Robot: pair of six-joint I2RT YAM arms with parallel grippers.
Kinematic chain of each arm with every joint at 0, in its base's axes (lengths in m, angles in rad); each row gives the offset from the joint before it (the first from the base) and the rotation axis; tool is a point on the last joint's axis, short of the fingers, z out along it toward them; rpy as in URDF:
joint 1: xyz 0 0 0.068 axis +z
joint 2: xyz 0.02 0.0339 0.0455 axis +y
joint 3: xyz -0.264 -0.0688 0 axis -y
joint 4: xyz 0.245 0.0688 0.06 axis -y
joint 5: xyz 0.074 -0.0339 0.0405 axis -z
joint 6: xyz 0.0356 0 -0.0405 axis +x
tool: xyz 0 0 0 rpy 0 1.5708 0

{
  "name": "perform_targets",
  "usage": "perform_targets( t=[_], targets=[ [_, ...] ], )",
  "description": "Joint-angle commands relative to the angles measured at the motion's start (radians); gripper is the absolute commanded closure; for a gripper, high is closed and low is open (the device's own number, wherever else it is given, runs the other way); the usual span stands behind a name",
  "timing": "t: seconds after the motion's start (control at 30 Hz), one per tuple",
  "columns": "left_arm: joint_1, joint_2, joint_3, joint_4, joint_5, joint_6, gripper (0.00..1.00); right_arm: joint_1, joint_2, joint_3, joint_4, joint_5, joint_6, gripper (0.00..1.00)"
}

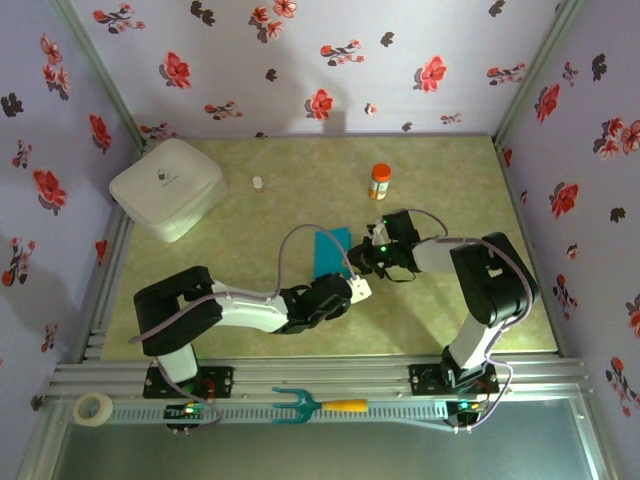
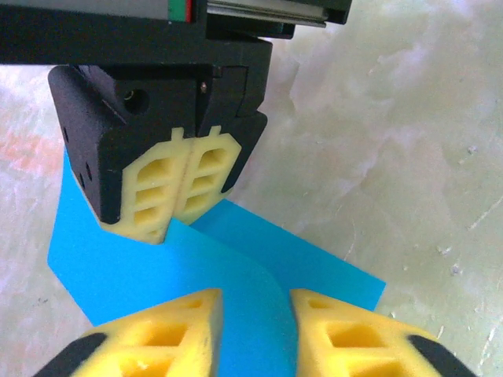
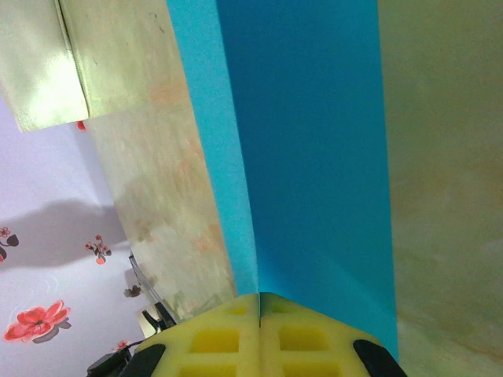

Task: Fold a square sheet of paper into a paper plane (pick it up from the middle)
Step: Fold the triangle a second time at the center of the table.

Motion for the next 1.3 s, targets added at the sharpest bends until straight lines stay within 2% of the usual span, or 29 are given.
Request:
perform_targets(
  t=[0.0,0.07,0.2,0.33,0.37,0.5,0.63,0.7,0.83,1.0,1.1,1.27],
  targets=[
    [-0.004,-0.020,0.012,-0.001,-0.025,-0.012,0.79,-0.007,-0.025,0.002,0.001,-0.001,0.009,0.94],
    [-0.005,-0.032,-0.010,0.026,-0.032,-0.019,0.81,-0.008,-0.026,-0.002,0.003,0.000,0.011,0.93],
    [-0.004,-0.045,-0.011,0.013,-0.025,-0.041,0.92,-0.009,-0.025,-0.005,0.007,0.001,0.013,0.92],
    [0.006,-0.065,-0.007,-0.002,0.002,-0.105,0.98,-0.012,-0.046,-0.006,-0.015,0.019,0.007,0.80],
    [0.013,-0.074,0.002,-0.025,0.030,-0.132,1.00,-0.016,-0.059,-0.008,-0.041,0.037,-0.001,0.73],
    [0.054,-0.098,0.025,-0.078,0.197,-0.264,1.00,-0.041,-0.153,-0.016,-0.185,0.144,-0.063,0.61],
    [0.120,-0.098,0.037,-0.059,0.461,-0.414,1.00,-0.079,-0.272,-0.025,-0.396,0.320,-0.121,0.56],
    [0.156,-0.087,0.057,-0.049,0.561,-0.475,1.00,-0.101,-0.331,-0.049,-0.411,0.340,-0.118,0.56],
    [0.210,-0.064,0.068,0.012,0.649,-0.592,1.00,-0.112,-0.392,-0.090,-0.401,0.286,-0.099,0.60],
    [0.240,-0.043,0.063,0.074,0.684,-0.688,1.00,-0.091,-0.406,-0.151,-0.344,0.204,-0.061,0.74],
    [0.239,-0.027,0.060,0.084,0.690,-0.716,1.00,-0.059,-0.401,-0.181,-0.305,0.194,-0.040,0.87],
    [0.241,-0.011,0.066,0.063,0.687,-0.722,1.00,0.003,-0.350,-0.202,-0.189,0.165,0.013,0.97]
  ],
)
